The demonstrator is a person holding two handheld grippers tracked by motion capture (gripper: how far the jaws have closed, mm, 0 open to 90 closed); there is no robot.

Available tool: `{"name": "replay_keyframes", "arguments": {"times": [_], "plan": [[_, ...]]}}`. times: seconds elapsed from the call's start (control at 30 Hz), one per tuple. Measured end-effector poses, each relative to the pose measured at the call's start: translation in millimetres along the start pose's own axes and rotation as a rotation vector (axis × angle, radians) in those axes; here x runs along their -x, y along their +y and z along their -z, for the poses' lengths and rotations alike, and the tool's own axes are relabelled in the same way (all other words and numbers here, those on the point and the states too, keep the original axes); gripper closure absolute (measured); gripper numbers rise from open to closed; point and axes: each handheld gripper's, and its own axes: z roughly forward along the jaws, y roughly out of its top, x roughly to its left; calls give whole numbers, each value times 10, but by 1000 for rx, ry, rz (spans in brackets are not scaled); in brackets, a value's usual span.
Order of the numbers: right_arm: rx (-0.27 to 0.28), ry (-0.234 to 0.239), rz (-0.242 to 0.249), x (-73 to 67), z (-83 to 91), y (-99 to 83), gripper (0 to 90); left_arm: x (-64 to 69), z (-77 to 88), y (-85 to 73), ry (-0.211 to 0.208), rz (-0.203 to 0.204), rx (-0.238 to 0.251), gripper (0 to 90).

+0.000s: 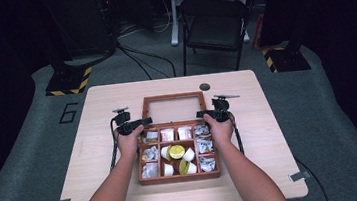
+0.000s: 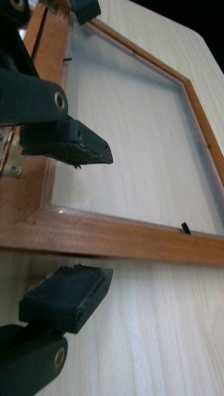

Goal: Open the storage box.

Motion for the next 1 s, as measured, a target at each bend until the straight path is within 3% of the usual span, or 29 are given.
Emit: {"name": "replay_keyframes", "arguments": {"times": [0.13, 0.3, 0.53, 0.7, 0.87, 1.0], "plan": [[28, -32, 49, 4, 90, 5, 346, 41, 82, 13, -1, -39, 3, 397], [66, -50, 148, -49, 259, 1, 341, 101, 222, 39, 7, -69, 17, 397], [80, -24, 324, -260, 494, -103, 323, 230, 422, 3, -38, -115, 43, 399], [76, -5, 425, -410, 611, -220, 315, 266, 566, -55, -33, -156, 37, 406], [56, 8, 488, -506, 702, -332, 315, 288, 722, -123, -54, -148, 48, 406], [65, 25, 531, -563, 755, -394, 331, 303, 831, -175, -54, -173, 56, 405]]}}
